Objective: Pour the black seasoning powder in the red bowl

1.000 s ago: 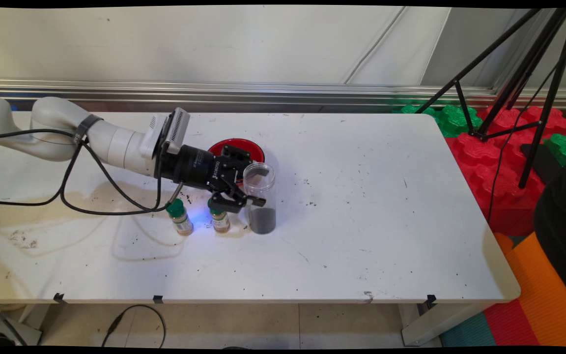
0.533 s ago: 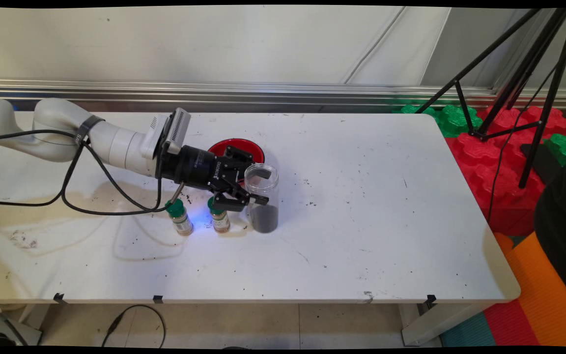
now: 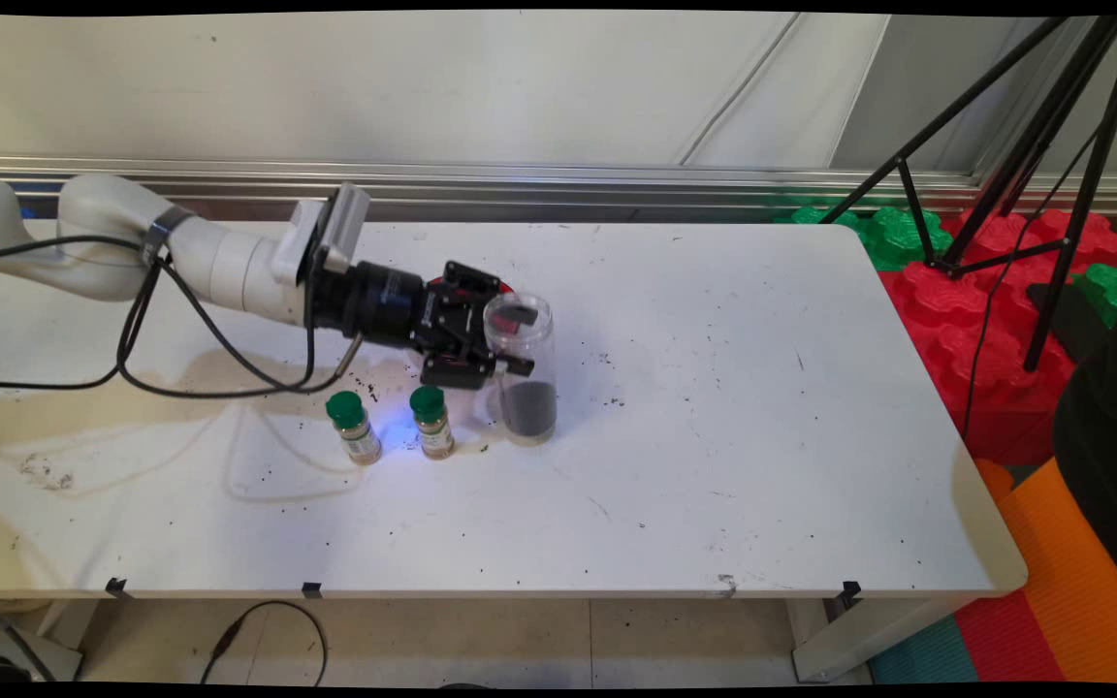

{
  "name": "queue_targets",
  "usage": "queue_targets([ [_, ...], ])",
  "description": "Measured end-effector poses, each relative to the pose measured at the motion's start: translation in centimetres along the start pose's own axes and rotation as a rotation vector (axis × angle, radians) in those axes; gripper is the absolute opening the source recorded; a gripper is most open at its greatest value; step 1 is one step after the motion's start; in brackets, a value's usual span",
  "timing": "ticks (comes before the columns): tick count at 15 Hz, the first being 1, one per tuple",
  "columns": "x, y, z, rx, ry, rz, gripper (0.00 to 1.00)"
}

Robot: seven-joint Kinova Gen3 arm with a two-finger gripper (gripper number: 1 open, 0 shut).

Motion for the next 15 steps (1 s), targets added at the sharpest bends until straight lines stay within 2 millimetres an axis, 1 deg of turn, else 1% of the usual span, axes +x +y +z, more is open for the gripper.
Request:
queue_targets([
  [8, 3.5, -2.9, -1.6, 0.061, 0.060, -0.006, 0.00],
  [15, 5.3, -5.3, -3.4, 0.112, 0.077, 0.012, 0.00],
])
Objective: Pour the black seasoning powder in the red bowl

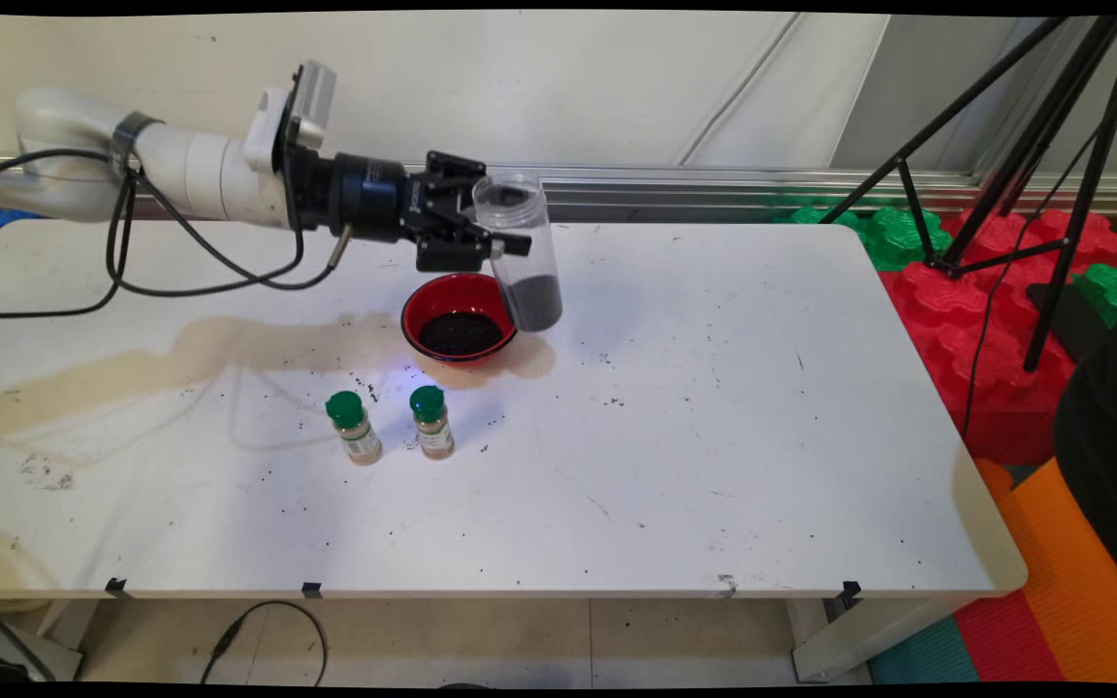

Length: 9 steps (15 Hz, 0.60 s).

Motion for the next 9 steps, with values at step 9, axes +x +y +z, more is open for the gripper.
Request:
queue_targets([
  [9, 0.2, -3.3, -1.9, 0.063, -0.025, 0.048, 0.00],
])
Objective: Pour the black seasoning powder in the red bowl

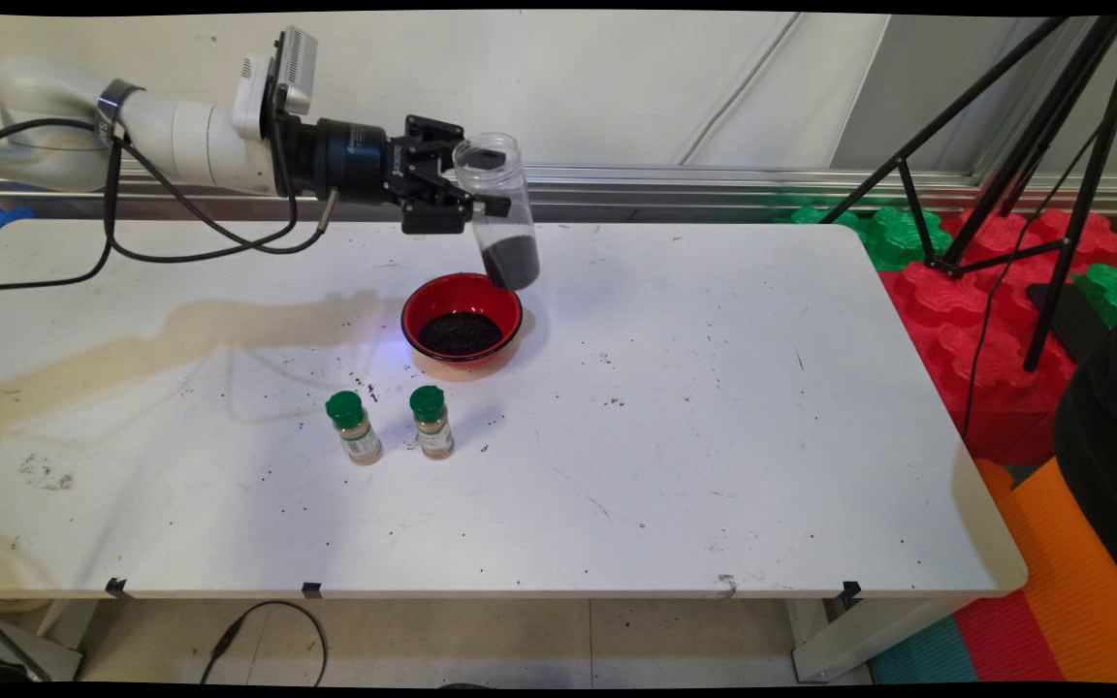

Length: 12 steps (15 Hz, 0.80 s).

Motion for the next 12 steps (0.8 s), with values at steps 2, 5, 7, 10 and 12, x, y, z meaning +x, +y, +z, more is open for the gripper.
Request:
queue_targets([
  [2, -0.3, -0.6, -0.3, 0.014, -0.012, 0.015, 0.00],
  [5, -0.8, -1.6, -0.6, 0.037, -0.034, 0.045, 0.00],
  [7, -1.4, -2.3, -0.7, 0.052, -0.054, 0.075, 0.00],
  [10, -2.0, -2.9, -0.9, 0.068, -0.079, 0.115, 0.00],
  [12, -2.6, -3.5, -1.0, 0.081, -0.100, 0.157, 0.00],
])
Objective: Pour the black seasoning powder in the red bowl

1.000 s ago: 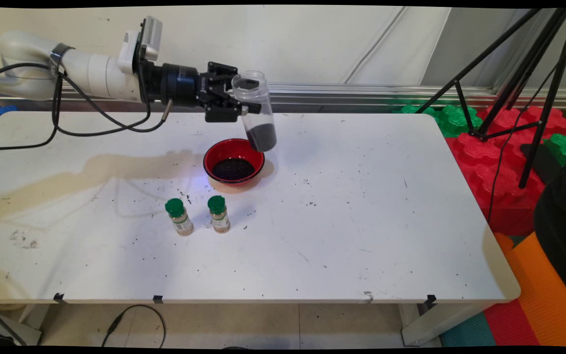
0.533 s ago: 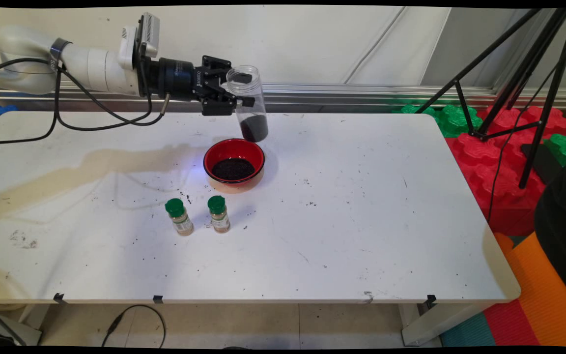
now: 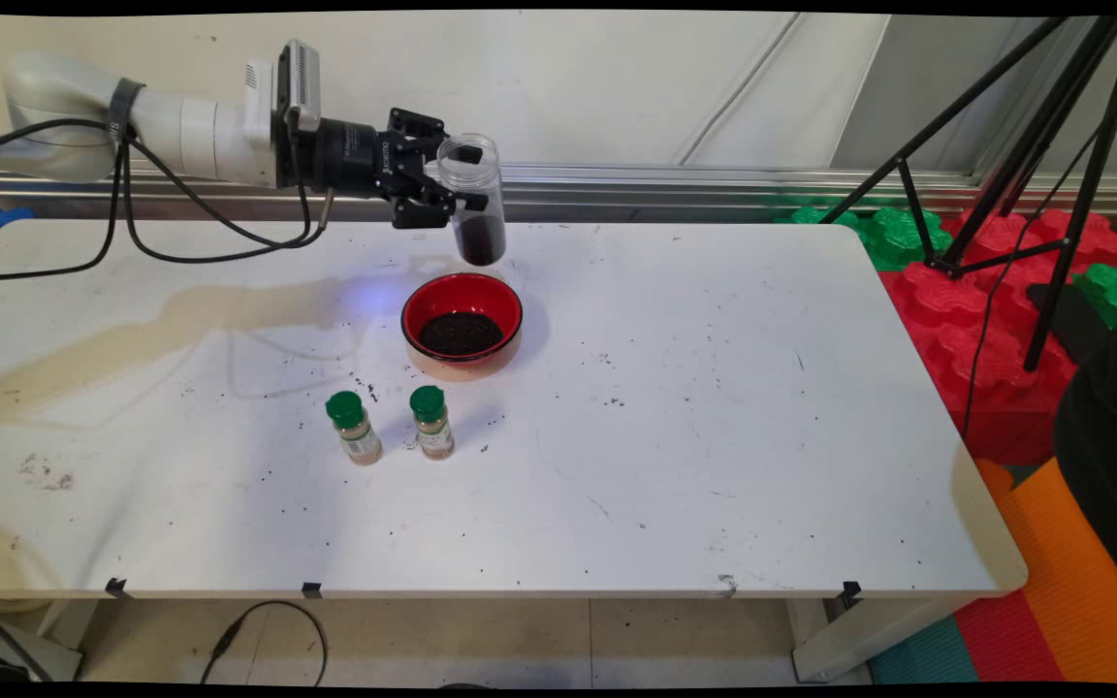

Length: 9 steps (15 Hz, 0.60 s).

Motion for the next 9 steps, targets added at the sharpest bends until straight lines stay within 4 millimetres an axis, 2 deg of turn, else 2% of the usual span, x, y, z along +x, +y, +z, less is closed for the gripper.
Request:
queue_targets([
  [9, -2.2, -0.5, 0.4, 0.026, -0.067, 0.187, 0.00],
])
